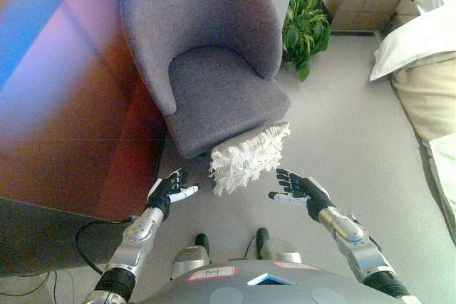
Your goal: Pick up the pillow and put it on the sofa.
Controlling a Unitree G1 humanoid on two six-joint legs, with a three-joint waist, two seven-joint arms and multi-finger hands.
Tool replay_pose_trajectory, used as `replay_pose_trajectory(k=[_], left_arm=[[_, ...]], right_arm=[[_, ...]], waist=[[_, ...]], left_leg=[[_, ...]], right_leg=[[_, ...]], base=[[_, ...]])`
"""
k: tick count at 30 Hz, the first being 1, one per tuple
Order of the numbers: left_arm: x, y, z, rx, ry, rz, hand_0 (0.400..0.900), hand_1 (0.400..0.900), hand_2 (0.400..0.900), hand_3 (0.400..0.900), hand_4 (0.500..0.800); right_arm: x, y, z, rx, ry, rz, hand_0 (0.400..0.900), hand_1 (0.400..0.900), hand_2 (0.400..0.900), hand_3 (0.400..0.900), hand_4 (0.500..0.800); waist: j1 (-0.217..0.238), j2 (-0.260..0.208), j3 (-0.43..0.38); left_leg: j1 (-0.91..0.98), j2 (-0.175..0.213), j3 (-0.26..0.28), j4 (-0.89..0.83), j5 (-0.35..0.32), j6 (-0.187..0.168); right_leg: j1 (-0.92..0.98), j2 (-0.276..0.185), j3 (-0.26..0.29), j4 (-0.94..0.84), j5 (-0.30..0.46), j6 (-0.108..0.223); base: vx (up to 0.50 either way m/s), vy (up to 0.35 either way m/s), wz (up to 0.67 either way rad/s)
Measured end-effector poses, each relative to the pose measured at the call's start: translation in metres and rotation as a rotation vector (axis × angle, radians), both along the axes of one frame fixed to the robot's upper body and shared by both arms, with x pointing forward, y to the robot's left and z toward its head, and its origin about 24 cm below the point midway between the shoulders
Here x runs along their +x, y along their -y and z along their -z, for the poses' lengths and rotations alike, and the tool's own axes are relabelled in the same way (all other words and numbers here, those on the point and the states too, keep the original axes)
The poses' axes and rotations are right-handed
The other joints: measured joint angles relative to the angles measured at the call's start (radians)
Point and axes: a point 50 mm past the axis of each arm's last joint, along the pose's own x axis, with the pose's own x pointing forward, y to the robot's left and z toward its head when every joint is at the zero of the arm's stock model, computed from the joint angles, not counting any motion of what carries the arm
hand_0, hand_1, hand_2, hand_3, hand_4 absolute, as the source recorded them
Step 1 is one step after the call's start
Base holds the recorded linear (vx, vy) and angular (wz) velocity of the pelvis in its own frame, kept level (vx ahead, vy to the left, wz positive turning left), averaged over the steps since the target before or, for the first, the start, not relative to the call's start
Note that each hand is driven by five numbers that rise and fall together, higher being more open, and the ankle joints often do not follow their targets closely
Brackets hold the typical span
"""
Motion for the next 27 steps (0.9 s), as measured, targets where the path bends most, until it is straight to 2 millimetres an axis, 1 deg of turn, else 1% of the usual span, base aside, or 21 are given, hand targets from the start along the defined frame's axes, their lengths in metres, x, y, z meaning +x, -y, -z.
replay_pose_trajectory(k=[2,8,9,14,27], left_arm=[[0.001,0.0,0.0,-0.001,0.002,0.0,0.9,0.9,0.9,0.9,0.8],[0.001,0.0,0.0,0.0,0.002,0.001,0.9,0.9,0.9,0.9,0.8],[0.001,0.0,0.0,0.0,0.002,0.001,0.9,0.9,0.9,0.9,0.8],[0.0,0.001,0.0,-0.006,-0.003,0.005,0.9,0.9,0.9,0.9,0.8],[-0.001,0.004,0.001,-0.027,-0.005,0.003,0.9,0.9,0.9,0.9,0.8]], right_arm=[[0.002,0.0,-0.001,0.003,0.003,-0.005,0.9,0.9,0.9,0.9,0.8],[-0.001,0.0,0.0,0.006,-0.005,-0.007,0.9,0.9,0.9,0.9,0.8],[-0.003,0.001,0.001,0.005,-0.011,-0.004,0.9,0.9,0.9,0.9,0.8],[-0.009,0.005,0.003,-0.002,-0.026,0.011,0.9,0.9,0.9,0.9,0.8],[-0.01,0.008,0.002,-0.007,-0.028,0.018,0.9,0.9,0.9,0.9,0.8]], waist=[[-0.002,0.001,0.0],[-0.006,0.003,-0.002],[-0.007,0.009,-0.008],[-0.01,0.023,-0.021],[-0.011,0.019,-0.02]], left_leg=[[0.002,0.006,0.0,0.0,-0.001,-0.001],[0.017,0.005,0.007,-0.002,-0.009,0.006],[0.014,0.006,0.008,-0.011,-0.016,0.0],[0.007,0.009,0.004,-0.011,-0.015,0.001],[0.007,0.013,-0.001,-0.006,-0.013,0.002]], right_leg=[[0.001,0.001,0.002,0.0,-0.001,0.0],[0.013,-0.001,0.005,0.0,-0.002,0.0],[0.015,-0.003,0.007,0.001,-0.003,-0.001],[0.011,-0.001,0.007,0.0,-0.005,-0.005],[0.014,0.007,0.002,0.0,-0.006,-0.005]], base=[[0.01,-0.022,-0.02],[0.01,-0.021,0.0],[0.01,-0.036,0.06],[0.01,-0.043,0.04],[-0.01,-0.057,0.03]])
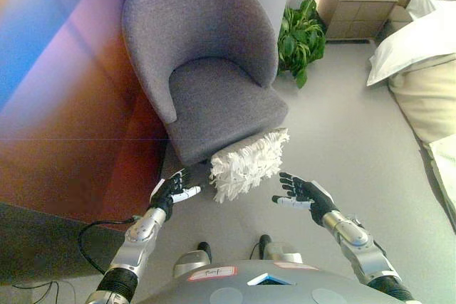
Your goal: Pick up the pillow and put it on the sofa.
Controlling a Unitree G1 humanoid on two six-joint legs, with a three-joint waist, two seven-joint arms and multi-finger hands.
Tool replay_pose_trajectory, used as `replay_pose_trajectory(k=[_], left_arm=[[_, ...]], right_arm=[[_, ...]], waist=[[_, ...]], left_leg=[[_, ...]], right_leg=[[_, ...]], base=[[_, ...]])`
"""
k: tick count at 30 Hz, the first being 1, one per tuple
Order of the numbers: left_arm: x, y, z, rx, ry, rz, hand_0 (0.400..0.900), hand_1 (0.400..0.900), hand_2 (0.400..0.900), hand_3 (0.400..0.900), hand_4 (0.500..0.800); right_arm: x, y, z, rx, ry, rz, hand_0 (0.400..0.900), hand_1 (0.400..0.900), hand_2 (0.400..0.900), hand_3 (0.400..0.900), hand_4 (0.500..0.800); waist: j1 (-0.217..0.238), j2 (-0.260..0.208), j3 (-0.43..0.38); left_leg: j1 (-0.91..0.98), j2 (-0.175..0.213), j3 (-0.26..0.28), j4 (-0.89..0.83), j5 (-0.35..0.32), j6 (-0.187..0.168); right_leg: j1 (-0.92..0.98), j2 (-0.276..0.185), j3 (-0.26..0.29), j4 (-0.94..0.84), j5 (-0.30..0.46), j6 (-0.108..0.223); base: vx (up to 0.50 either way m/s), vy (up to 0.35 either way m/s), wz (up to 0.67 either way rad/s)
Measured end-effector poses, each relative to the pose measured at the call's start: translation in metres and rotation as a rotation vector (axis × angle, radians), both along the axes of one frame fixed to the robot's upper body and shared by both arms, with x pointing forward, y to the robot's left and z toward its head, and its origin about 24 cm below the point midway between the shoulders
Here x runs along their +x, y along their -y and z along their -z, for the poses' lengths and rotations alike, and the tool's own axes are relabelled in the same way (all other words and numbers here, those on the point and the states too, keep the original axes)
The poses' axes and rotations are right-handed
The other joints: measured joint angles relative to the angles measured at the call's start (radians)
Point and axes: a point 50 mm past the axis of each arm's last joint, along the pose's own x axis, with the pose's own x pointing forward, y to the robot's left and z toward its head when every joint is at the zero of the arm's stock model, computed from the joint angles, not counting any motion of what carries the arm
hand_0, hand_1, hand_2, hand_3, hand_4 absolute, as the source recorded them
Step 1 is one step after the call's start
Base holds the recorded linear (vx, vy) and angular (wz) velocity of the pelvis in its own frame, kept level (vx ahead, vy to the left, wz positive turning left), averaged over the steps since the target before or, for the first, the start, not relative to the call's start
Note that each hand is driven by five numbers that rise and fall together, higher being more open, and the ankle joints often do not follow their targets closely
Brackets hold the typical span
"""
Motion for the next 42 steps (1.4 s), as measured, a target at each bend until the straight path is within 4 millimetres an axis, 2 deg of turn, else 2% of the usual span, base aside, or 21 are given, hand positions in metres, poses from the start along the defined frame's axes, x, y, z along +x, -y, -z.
replay_pose_trajectory(k=[9,11,13,15,16,17,18,19,20,21,24,27,29,30,31,32,35,36,37,38,42], left_arm=[[0.001,0.003,0.0,-0.009,0.003,-0.002,0.9,0.9,0.9,0.9,0.8],[0.006,0.003,-0.001,-0.01,0.013,0.001,0.9,0.9,0.9,0.9,0.8],[0.015,0.003,-0.005,-0.007,0.035,0.004,0.9,0.9,0.9,0.9,0.8],[0.018,0.003,-0.006,-0.003,0.034,0.01,0.9,0.9,0.9,0.9,0.8],[0.015,0.006,-0.002,-0.008,0.013,0.021,0.9,0.9,0.9,0.9,0.8],[0.012,0.011,0.002,-0.022,-0.005,0.027,0.9,0.9,0.9,0.9,0.8],[0.009,0.02,0.005,-0.06,-0.018,0.013,0.9,0.9,0.9,0.9,0.8],[0.009,0.022,0.005,-0.07,-0.013,0.01,0.9,0.9,0.9,0.9,0.8],[0.021,0.019,-0.002,-0.064,0.027,0.017,0.9,0.9,0.9,0.9,0.8],[0.032,0.02,-0.007,-0.056,0.053,0.019,0.9,0.9,0.9,0.9,0.8],[0.032,0.019,-0.007,-0.052,0.052,0.017,0.9,0.9,0.9,0.9,0.8],[0.03,0.023,-0.004,-0.055,0.043,0.022,0.9,0.9,0.9,0.9,0.8],[0.026,0.031,0.0,-0.075,0.025,-0.005,0.9,0.9,0.9,0.9,0.8],[0.028,0.033,-0.001,-0.085,0.035,-0.012,0.9,0.9,0.9,0.9,0.8],[0.035,0.024,-0.006,-0.058,0.056,-0.019,0.9,0.9,0.9,0.9,0.8],[0.039,0.016,-0.009,-0.033,0.067,-0.027,0.9,0.9,0.9,0.9,0.8],[0.048,0.003,-0.019,-0.003,0.11,-0.054,0.9,0.9,0.9,0.9,0.8],[0.052,0.0,-0.023,0.007,0.131,-0.052,0.9,0.9,0.9,0.9,0.8],[0.056,0.002,-0.025,0.005,0.144,-0.054,0.9,0.9,0.9,0.9,0.8],[0.057,0.002,-0.026,0.004,0.146,-0.055,0.9,0.9,0.9,0.9,0.8],[0.066,0.001,-0.032,0.014,0.176,-0.058,0.9,0.9,0.9,0.9,0.8]], right_arm=[[0.001,0.0,-0.001,0.016,0.004,0.014,0.9,0.9,0.9,0.9,0.8],[0.004,0.0,-0.002,0.017,0.013,0.012,0.9,0.9,0.9,0.9,0.8],[0.017,-0.002,-0.008,0.02,0.054,-0.001,0.9,0.9,0.9,0.9,0.8],[0.023,-0.003,-0.011,0.019,0.074,0.003,0.9,0.9,0.9,0.9,0.8],[0.024,-0.001,-0.012,0.013,0.082,0.011,0.9,0.9,0.9,0.9,0.8],[0.026,0.001,-0.014,0.004,0.091,0.017,0.9,0.9,0.9,0.9,0.8],[0.029,0.007,-0.018,-0.019,0.107,0.009,0.9,0.9,0.9,0.9,0.8],[0.031,0.008,-0.02,-0.025,0.113,0.003,0.9,0.9,0.9,0.9,0.8],[0.032,0.007,-0.019,-0.019,0.114,0.01,0.9,0.9,0.9,0.9,0.8],[0.031,0.006,-0.014,-0.02,0.092,0.023,0.9,0.9,0.9,0.9,0.8],[0.032,0.006,-0.013,-0.026,0.093,0.035,0.9,0.9,0.9,0.9,0.8],[0.036,0.011,-0.016,-0.053,0.108,0.039,0.9,0.9,0.9,0.9,0.8],[0.045,0.015,-0.024,-0.077,0.141,0.026,0.9,0.9,0.9,0.9,0.8],[0.049,0.017,-0.026,-0.085,0.157,0.021,0.9,0.9,0.9,0.9,0.8],[0.056,0.008,-0.025,-0.067,0.164,0.015,0.9,0.9,0.9,0.9,0.8],[0.054,0.0,-0.022,-0.048,0.16,0.002,0.9,0.9,0.9,0.9,0.8],[0.055,-0.012,-0.02,-0.017,0.16,-0.011,0.9,0.9,0.9,0.9,0.8],[0.057,-0.015,-0.02,-0.009,0.165,-0.01,0.9,0.9,0.9,0.9,0.8],[0.056,-0.017,-0.019,-0.006,0.161,-0.01,0.9,0.9,0.9,0.9,0.8],[0.057,-0.017,-0.02,-0.006,0.164,-0.011,0.9,0.9,0.9,0.9,0.8],[0.076,-0.028,-0.031,0.008,0.226,-0.031,0.9,0.9,0.9,0.9,0.8]], waist=[[-0.001,0.0,0.008],[0.0,-0.004,0.028],[0.011,-0.017,0.095],[0.012,-0.034,0.127],[0.022,-0.056,0.139],[0.025,-0.052,0.138],[0.039,-0.002,0.124],[0.038,0.021,0.124],[0.013,0.017,0.149],[0.014,-0.008,0.17],[0.058,-0.041,0.175],[0.066,-0.01,0.16],[0.088,0.063,0.126],[0.094,0.088,0.122],[0.1,0.061,0.134],[0.11,0.015,0.128],[0.112,-0.031,0.112],[0.113,-0.046,0.109],[0.113,-0.07,0.095],[0.112,-0.071,0.094],[0.106,-0.058,0.108]], left_leg=[[-0.019,0.01,-0.025,0.035,0.002,-0.015],[-0.054,0.017,-0.031,0.113,-0.02,-0.025],[-0.155,0.031,-0.055,0.32,-0.043,-0.053],[-0.23,0.022,-0.083,0.451,-0.014,-0.081],[-0.267,-0.009,-0.115,0.517,0.029,-0.093],[-0.278,-0.038,-0.122,0.541,0.019,-0.078],[-0.283,-0.008,-0.121,0.487,0.009,-0.052],[-0.286,0.013,-0.122,0.483,-0.012,-0.057],[-0.26,0.026,-0.124,0.456,-0.099,-0.101],[-0.313,0.024,-0.117,0.482,-0.09,-0.094],[-0.349,0.04,-0.1,0.274,-0.075,-0.083],[-0.342,0.075,-0.098,0.099,-0.04,-0.083],[-0.314,0.098,-0.08,0.125,-0.067,-0.084],[-0.297,0.116,-0.057,0.101,-0.01,-0.077],[-0.297,0.113,-0.005,0.135,0.045,-0.041],[-0.294,0.085,0.028,0.159,0.064,-0.03],[-0.319,0.054,0.042,0.213,0.025,-0.004],[-0.326,0.024,0.048,0.233,0.011,0.005],[-0.315,-0.018,0.046,0.222,-0.004,0.028],[-0.31,-0.016,0.04,0.216,0.002,0.034],[-0.284,-0.044,0.047,0.215,-0.021,0.079]], right_leg=[[0.0,0.012,-0.024,0.004,-0.006,-0.01],[-0.006,0.023,-0.008,0.009,-0.014,-0.022],[-0.048,0.044,0.003,0.104,-0.05,-0.052],[-0.058,0.032,0.009,0.124,-0.058,-0.069],[-0.064,0.008,0.014,0.118,-0.057,-0.074],[-0.069,-0.006,0.019,0.088,-0.061,-0.067],[-0.084,0.04,0.02,0.13,-0.091,-0.05],[-0.113,0.058,0.008,0.196,-0.111,-0.071],[-0.141,0.083,-0.009,0.391,-0.254,-0.114],[-0.149,0.082,0.023,0.394,-0.254,-0.128],[-0.166,0.06,0.058,0.309,-0.23,-0.167],[-0.11,0.079,0.155,0.112,-0.143,-0.115],[-0.087,0.094,0.169,0.026,-0.136,-0.112],[-0.105,0.104,0.156,0.067,-0.146,-0.089],[-0.13,0.065,0.125,0.244,-0.201,-0.062],[-0.108,0.02,0.118,0.277,-0.262,0.002],[-0.109,-0.023,0.116,0.265,-0.265,0.012],[-0.097,-0.04,0.111,0.251,-0.264,0.017],[-0.097,-0.072,0.107,0.269,-0.258,0.046],[-0.103,-0.079,0.11,0.287,-0.261,0.05],[-0.273,-0.103,0.124,0.633,-0.187,0.082]], base=[[-0.02,-0.111,0.05],[-0.08,-0.124,-0.02],[-0.02,-0.064,-0.03],[0.04,-0.002,-0.06],[0.1,0.009,-0.13],[0.16,0.013,-0.19],[0.13,0.013,-0.18],[0.23,0.093,-0.25],[0.2,0.108,-0.27],[0.28,0.144,-0.34],[0.24,0.135,-0.58],[0.23,0.168,-0.52],[0.37,0.249,-0.17],[0.41,0.231,-0.36],[0.44,0.241,-0.4],[0.37,0.198,-0.17],[0.33,0.227,0.05],[0.29,0.249,0.17],[0.23,0.256,0.13],[0.18,0.264,0.08],[0.24,0.211,0.08]])
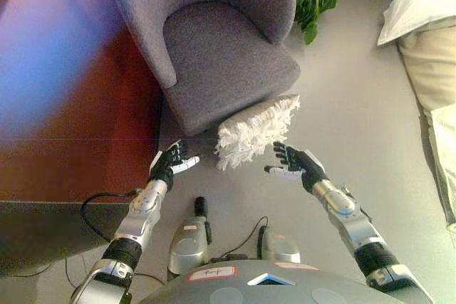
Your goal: Pick up the pillow and put it on the sofa.
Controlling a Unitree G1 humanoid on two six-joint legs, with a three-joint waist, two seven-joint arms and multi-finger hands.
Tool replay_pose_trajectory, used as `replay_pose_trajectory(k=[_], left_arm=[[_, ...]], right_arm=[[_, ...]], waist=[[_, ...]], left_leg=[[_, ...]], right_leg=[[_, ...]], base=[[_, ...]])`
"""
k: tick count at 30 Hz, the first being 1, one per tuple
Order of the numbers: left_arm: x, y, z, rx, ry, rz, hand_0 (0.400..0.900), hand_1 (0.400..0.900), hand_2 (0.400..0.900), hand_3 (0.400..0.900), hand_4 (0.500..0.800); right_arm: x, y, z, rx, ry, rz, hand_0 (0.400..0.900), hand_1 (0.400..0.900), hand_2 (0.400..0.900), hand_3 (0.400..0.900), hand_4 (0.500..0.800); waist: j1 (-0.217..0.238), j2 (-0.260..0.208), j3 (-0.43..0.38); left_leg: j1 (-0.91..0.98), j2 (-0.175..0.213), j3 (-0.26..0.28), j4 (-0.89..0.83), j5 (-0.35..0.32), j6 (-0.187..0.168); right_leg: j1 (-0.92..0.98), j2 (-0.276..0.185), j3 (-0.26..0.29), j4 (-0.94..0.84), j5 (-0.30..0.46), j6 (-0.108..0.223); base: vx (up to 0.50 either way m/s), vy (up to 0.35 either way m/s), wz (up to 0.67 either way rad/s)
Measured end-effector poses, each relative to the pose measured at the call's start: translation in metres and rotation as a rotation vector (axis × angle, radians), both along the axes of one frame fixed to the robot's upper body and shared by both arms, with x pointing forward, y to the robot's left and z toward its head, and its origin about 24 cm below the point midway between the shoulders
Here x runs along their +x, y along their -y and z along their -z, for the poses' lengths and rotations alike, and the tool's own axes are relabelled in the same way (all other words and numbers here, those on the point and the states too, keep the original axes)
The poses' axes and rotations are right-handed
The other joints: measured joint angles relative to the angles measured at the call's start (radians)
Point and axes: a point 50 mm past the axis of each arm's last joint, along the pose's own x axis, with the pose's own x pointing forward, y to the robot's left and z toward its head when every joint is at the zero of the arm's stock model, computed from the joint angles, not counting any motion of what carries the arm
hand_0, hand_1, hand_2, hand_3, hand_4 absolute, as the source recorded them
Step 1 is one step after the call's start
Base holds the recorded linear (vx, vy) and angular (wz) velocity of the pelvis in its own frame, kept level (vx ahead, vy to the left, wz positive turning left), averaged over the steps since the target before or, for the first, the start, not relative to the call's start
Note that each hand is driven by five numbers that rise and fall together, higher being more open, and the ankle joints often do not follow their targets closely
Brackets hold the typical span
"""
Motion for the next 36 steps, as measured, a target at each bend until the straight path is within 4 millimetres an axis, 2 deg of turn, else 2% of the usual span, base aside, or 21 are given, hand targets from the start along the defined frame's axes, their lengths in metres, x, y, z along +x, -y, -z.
replay_pose_trajectory(k=[1,2,3,5,6,7,8,9,10,12,13,14,16,17,20,23,25,26,28,31,36], left_arm=[[0.001,0.0,-0.001,0.003,0.003,-0.002,0.9,0.9,0.9,0.9,0.8],[0.001,-0.002,-0.001,0.009,0.005,-0.004,0.9,0.9,0.9,0.9,0.8],[0.001,-0.007,-0.003,0.024,0.011,-0.017,0.9,0.9,0.9,0.9,0.8],[0.002,-0.011,-0.005,0.04,0.015,-0.026,0.9,0.9,0.9,0.9,0.8],[0.002,-0.01,-0.004,0.038,0.017,-0.03,0.9,0.9,0.9,0.9,0.8],[0.002,-0.012,-0.004,0.044,0.017,-0.037,0.9,0.9,0.9,0.9,0.8],[0.003,-0.012,-0.004,0.045,0.016,-0.039,0.9,0.9,0.9,0.9,0.8],[0.003,-0.01,-0.003,0.041,0.011,-0.044,0.9,0.9,0.9,0.9,0.8],[0.003,-0.01,-0.003,0.041,0.012,-0.044,0.9,0.9,0.9,0.9,0.8],[0.005,-0.012,-0.004,0.045,0.019,-0.049,0.9,0.9,0.9,0.9,0.8],[0.005,-0.012,-0.005,0.045,0.02,-0.048,0.9,0.9,0.9,0.9,0.8],[0.005,-0.012,-0.005,0.048,0.02,-0.047,0.9,0.9,0.9,0.9,0.8],[0.002,-0.016,-0.004,0.059,0.013,-0.05,0.9,0.9,0.9,0.9,0.8],[0.001,-0.01,-0.001,0.033,0.009,-0.069,0.9,0.9,0.9,0.9,0.8],[-0.006,0.011,0.008,-0.04,-0.009,-0.062,0.9,0.9,0.9,0.9,0.8],[-0.007,0.024,0.01,-0.075,-0.012,-0.038,0.9,0.9,0.9,0.9,0.8],[-0.002,0.029,0.007,-0.081,0.001,-0.017,0.9,0.9,0.9,0.9,0.8],[0.003,0.032,0.004,-0.083,0.017,-0.002,0.9,0.9,0.9,0.9,0.8],[0.009,0.035,-0.002,-0.087,0.049,0.018,0.9,0.9,0.9,0.9,0.8],[0.011,0.033,-0.005,-0.083,0.061,0.025,0.9,0.9,0.9,0.9,0.8],[0.034,0.038,-0.024,-0.045,0.138,0.087,0.9,0.9,0.9,0.9,0.8]], right_arm=[[0.002,-0.003,-0.002,0.007,0.01,-0.008,0.9,0.9,0.9,0.9,0.8],[0.002,-0.005,-0.003,0.01,0.016,-0.014,0.9,0.9,0.9,0.9,0.8],[0.006,-0.008,-0.006,0.013,0.031,-0.026,0.9,0.9,0.9,0.9,0.8],[0.01,-0.009,-0.009,0.014,0.05,-0.027,0.9,0.9,0.9,0.9,0.8],[0.015,-0.007,-0.013,-0.004,0.068,-0.024,0.9,0.9,0.9,0.9,0.8],[0.02,-0.007,-0.017,-0.012,0.087,-0.022,0.9,0.9,0.9,0.9,0.8],[0.021,-0.006,-0.018,-0.014,0.091,-0.019,0.9,0.9,0.9,0.9,0.8],[0.02,-0.005,-0.017,-0.021,0.092,-0.008,0.9,0.9,0.9,0.9,0.8],[0.02,-0.005,-0.017,-0.023,0.09,-0.007,0.9,0.9,0.9,0.9,0.8],[0.02,-0.004,-0.016,-0.063,0.094,-0.013,0.9,0.9,0.9,0.9,0.8],[0.019,-0.004,-0.016,-0.065,0.094,-0.011,0.9,0.9,0.9,0.9,0.8],[0.017,-0.003,-0.015,-0.086,0.091,-0.007,0.9,0.9,0.9,0.9,0.8],[0.011,-0.003,-0.008,-0.094,0.068,-0.008,0.9,0.9,0.9,0.9,0.8],[0.011,0.004,-0.008,-0.118,0.058,0.001,0.9,0.9,0.9,0.9,0.8],[0.014,0.031,-0.015,-0.217,0.068,0.019,0.9,0.9,0.9,0.9,0.8],[0.02,0.054,-0.029,-0.365,0.11,0.02,0.9,0.9,0.9,0.9,0.8],[0.023,0.066,-0.037,-0.454,0.136,0.03,0.9,0.9,0.9,0.9,0.8],[0.027,0.079,-0.047,-0.592,0.17,0.016,0.9,0.9,0.9,0.9,0.8],[0.037,0.094,-0.06,-0.756,0.204,-0.005,0.9,0.9,0.9,0.9,0.8],[0.053,0.095,-0.074,-0.936,0.26,-0.106,0.9,0.9,0.9,0.9,0.8],[0.091,0.09,-0.113,-1.205,0.394,-0.241,0.9,0.9,0.9,0.9,0.8]], waist=[[-0.013,0.012,0.014],[-0.016,0.017,0.015],[-0.02,0.017,0.023],[-0.024,0.024,0.03],[-0.017,0.041,0.041],[-0.023,0.051,0.051],[-0.025,0.052,0.057],[-0.027,0.049,0.062],[-0.029,0.046,0.063],[-0.051,0.02,0.074],[-0.057,0.017,0.075],[-0.071,-0.005,0.076],[-0.073,-0.046,0.062],[-0.07,-0.017,0.059],[-0.075,0.073,0.031],[-0.083,0.087,0.026],[-0.088,0.089,0.027],[-0.102,0.098,0.032],[-0.106,0.117,0.043],[-0.095,0.127,0.054],[-0.076,0.136,0.163]], left_leg=[[0.042,-0.004,-0.004,-0.024,0.001,0.014],[0.052,-0.007,-0.006,-0.034,0.003,0.021],[0.075,-0.013,0.002,-0.056,0.002,0.031],[0.081,-0.015,0.001,-0.069,-0.001,0.045],[0.088,-0.014,0.015,-0.092,0.002,0.048],[0.087,-0.021,0.021,-0.099,0.012,0.046],[0.091,-0.022,0.016,-0.101,0.012,0.043],[0.098,-0.028,0.016,-0.119,0.017,0.034],[0.1,-0.03,0.014,-0.124,0.019,0.032],[0.113,-0.039,-0.035,-0.156,0.036,0.006],[0.114,-0.039,-0.039,-0.159,0.037,0.006],[0.129,-0.04,-0.076,-0.179,0.044,-0.021],[0.16,-0.043,-0.108,-0.211,0.054,-0.061],[0.157,0.005,-0.13,-0.21,0.052,-0.097],[0.122,0.122,-0.149,-0.206,0.072,-0.134],[0.094,0.152,-0.153,-0.185,0.089,-0.14],[0.066,0.153,-0.151,-0.166,0.096,-0.154],[0.034,0.155,-0.139,-0.158,0.106,-0.168],[0.025,0.161,-0.095,-0.175,0.105,-0.168],[-0.017,0.152,-0.095,-0.167,0.102,-0.158],[-0.145,0.13,-0.094,-0.118,0.115,-0.138]], right_leg=[[-0.015,-0.004,-0.011,0.067,0.042,0.003],[-0.02,-0.003,-0.015,0.116,0.04,0.0],[-0.047,-0.015,-0.052,0.152,0.029,-0.01],[-0.066,-0.025,-0.096,0.118,0.028,-0.012],[-0.056,-0.082,-0.203,-0.046,0.019,-0.023],[-0.041,-0.099,-0.227,-0.156,0.033,-0.013],[-0.05,-0.118,-0.22,-0.19,0.035,-0.007],[-0.032,-0.145,-0.225,-0.366,0.066,0.029],[-0.026,-0.149,-0.223,-0.404,0.083,0.042],[0.003,-0.172,-0.2,-0.609,0.217,0.081],[0.005,-0.168,-0.197,-0.622,0.226,0.082],[0.024,-0.159,-0.164,-0.634,0.255,0.073],[0.07,-0.138,-0.159,-0.632,0.254,0.072],[0.092,-0.092,-0.164,-0.631,0.293,0.028],[0.1,0.02,-0.243,-0.631,0.261,-0.04],[0.102,0.051,-0.286,-0.63,0.248,-0.072],[0.098,0.055,-0.307,-0.631,0.245,-0.075],[0.097,0.056,-0.345,-0.631,0.24,-0.077],[0.088,0.063,-0.364,-0.63,0.236,-0.072],[0.037,0.054,-0.357,-0.599,0.235,-0.071],[-0.163,0.003,-0.324,-0.4,0.178,-0.07]], base=[[0.25,0.073,0.12],[0.22,0.019,0.03],[0.13,-0.044,-0.01],[0.21,-0.136,0.0],[0.19,-0.22,0.1],[0.14,-0.212,0.2],[0.2,-0.31,0.29],[0.19,-0.293,0.41],[0.23,-0.298,0.59],[0.21,-0.246,0.57],[0.18,-0.186,0.42],[0.17,-0.223,0.33],[0.28,-0.463,0.82],[0.2,-0.445,0.96],[0.08,-0.277,0.63],[0.04,-0.174,0.71],[-0.01,-0.093,0.54],[-0.01,-0.077,0.1],[-0.02,-0.083,0.02],[-0.16,-0.01,0.11],[-0.13,0.015,0.02]])
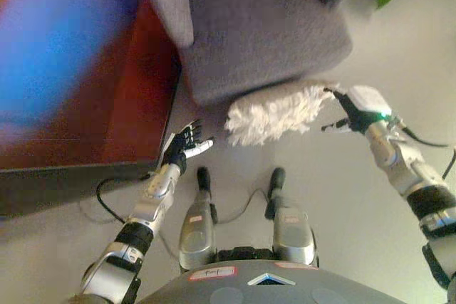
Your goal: Pick up the pillow and put it on the sofa.
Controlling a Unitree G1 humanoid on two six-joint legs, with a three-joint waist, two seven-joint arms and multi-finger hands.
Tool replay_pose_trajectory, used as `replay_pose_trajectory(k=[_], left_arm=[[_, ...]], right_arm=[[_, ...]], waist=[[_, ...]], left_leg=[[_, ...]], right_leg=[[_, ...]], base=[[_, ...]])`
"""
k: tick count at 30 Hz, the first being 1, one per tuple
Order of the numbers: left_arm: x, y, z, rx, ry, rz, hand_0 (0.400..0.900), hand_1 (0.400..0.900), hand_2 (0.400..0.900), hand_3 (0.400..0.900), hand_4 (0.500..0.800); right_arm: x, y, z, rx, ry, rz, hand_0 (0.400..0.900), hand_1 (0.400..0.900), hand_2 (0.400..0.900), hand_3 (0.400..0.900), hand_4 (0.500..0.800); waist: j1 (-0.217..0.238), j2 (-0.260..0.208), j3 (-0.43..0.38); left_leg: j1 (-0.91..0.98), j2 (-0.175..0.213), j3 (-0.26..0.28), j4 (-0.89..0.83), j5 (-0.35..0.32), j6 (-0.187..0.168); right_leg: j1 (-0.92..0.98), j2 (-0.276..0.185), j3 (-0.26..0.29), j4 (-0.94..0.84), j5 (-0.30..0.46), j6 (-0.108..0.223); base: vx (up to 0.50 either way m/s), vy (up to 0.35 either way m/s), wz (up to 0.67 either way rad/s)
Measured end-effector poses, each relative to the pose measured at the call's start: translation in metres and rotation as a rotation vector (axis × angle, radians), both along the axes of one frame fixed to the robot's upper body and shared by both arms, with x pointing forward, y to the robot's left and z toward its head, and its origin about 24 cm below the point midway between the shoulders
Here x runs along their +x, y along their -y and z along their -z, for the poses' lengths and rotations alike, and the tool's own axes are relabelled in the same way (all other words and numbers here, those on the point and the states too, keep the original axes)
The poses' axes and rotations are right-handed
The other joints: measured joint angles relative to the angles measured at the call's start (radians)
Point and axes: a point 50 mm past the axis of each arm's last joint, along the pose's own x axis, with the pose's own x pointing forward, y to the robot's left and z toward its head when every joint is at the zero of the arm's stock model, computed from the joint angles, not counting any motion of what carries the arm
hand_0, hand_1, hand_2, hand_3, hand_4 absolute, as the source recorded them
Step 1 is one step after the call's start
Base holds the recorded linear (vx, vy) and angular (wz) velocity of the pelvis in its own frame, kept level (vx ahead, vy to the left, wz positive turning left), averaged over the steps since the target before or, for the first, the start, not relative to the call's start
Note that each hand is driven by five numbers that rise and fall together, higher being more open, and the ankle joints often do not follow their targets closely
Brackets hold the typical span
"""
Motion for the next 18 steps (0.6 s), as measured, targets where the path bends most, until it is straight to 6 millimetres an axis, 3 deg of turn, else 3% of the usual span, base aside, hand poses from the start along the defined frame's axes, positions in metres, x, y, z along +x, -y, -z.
replay_pose_trajectory(k=[7,12,18], left_arm=[[0.03,0.009,-0.03,0.033,0.112,0.053,0.9,0.9,0.9,0.9,0.8],[0.046,0.011,-0.052,0.023,0.197,0.04,0.9,0.9,0.9,0.9,0.8],[0.063,0.013,-0.087,0.018,0.332,0.042,0.9,0.9,0.9,0.9,0.8]], right_arm=[[0.024,-0.014,-0.028,-0.122,0.106,-0.072,0.9,0.9,0.9,0.9,0.8],[0.033,-0.015,-0.041,-0.139,0.178,-0.061,0.9,0.9,0.9,0.9,0.8],[0.054,-0.015,-0.09,-0.19,0.385,-0.025,0.9,0.9,0.9,0.9,0.8]], waist=[[-0.001,-0.036,0.127],[0.001,-0.041,0.14],[0.005,-0.053,0.149]], left_leg=[[-0.143,-0.057,-0.015,0.055,0.012,0.017],[-0.263,-0.07,-0.026,0.12,0.011,0.018],[-0.469,-0.072,-0.026,0.301,-0.041,0.019]], right_leg=[[-0.202,-0.083,0.046,0.22,-0.083,0.006],[-0.311,-0.105,0.066,0.3,-0.118,0.008],[-0.503,-0.126,0.114,0.445,-0.153,-0.003]], base=[[-0.09,-0.004,0.1],[-0.08,-0.017,0.09],[-0.03,-0.005,-0.01]])
